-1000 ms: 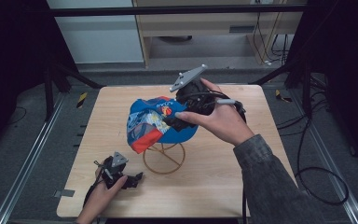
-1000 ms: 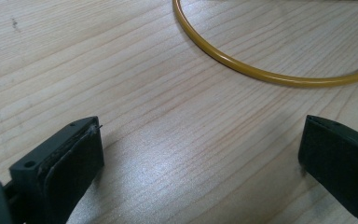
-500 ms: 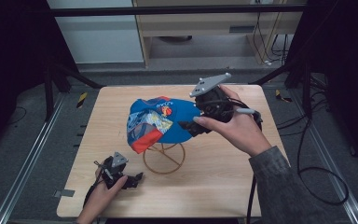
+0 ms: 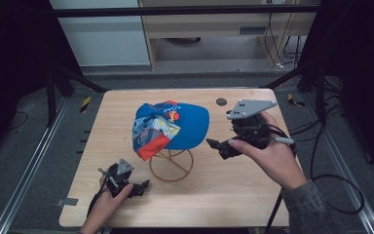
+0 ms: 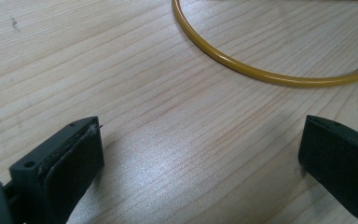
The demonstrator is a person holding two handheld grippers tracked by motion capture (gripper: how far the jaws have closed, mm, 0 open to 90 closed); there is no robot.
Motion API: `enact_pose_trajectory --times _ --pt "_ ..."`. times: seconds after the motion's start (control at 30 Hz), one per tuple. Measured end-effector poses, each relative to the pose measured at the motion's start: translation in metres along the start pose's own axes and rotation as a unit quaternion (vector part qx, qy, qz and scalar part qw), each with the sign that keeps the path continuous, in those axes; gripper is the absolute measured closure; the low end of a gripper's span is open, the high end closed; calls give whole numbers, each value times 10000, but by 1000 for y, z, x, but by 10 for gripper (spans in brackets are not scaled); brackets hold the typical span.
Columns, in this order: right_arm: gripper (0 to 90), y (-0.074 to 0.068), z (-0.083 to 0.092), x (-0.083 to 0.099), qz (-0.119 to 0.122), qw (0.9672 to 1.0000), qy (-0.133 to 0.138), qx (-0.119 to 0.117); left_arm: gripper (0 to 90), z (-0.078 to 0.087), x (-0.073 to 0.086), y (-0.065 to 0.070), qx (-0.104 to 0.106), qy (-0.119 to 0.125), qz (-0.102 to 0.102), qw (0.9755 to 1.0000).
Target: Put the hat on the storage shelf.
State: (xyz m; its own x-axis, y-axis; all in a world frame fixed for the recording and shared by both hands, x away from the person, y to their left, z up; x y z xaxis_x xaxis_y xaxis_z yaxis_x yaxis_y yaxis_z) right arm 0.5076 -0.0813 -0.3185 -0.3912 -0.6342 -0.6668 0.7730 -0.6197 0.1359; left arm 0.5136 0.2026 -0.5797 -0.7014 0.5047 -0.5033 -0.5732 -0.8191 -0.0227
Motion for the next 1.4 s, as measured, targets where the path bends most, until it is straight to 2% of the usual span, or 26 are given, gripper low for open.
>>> enact_pose_trajectory --times 0.17,0.2,0.23,0.43,0.47,0.8,0.97,1.23,1.33,1.4 --pt "59 7 -3 29 -199 9997 -64 129 0 0 0 0 3 0 4 10000" --pt "60 9 -6 39 -275 9995 -77 152 0 0 0 0 -3 1 5 10000" --pt "60 9 -6 39 -275 9995 -77 152 0 0 0 0 -3 1 5 10000" --pt "71 15 -19 65 -488 9986 -71 204 0 0 0 0 -4 4 14 10000" --pt "78 18 -24 73 -540 9981 -92 275 0 0 0 0 -4 5 13 10000" --pt "91 25 -52 107 -759 9965 -129 339 0 0 0 1 -2 5 14 10000" --pt "91 30 -62 118 -842 9955 -152 395 0 0 0 0 -4 6 12 10000" --pt "97 43 -77 144 -986 9932 -233 581 0 0 0 1 3 3 11 10000" --pt "99 47 -84 157 -958 9913 -378 816 0 0 0 0 -4 6 14 10000" --pt "100 46 -87 160 -980 9911 -383 820 0 0 0 0 -4 7 14 10000"
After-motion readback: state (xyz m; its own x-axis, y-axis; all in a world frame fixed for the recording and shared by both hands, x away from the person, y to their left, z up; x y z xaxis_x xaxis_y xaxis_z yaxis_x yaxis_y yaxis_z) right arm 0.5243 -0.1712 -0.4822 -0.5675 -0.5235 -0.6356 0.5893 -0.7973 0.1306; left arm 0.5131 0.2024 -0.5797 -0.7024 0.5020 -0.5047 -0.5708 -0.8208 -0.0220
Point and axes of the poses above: each handheld gripper's, and its own axes: z roughly backward along the jaws, x roughly out of its underside, y roughly to its right, the point moved 10 cm from there along -z, roughly forward along the jaws, and after that the axes turned 15 degrees about -y, right-handed, at the moved point
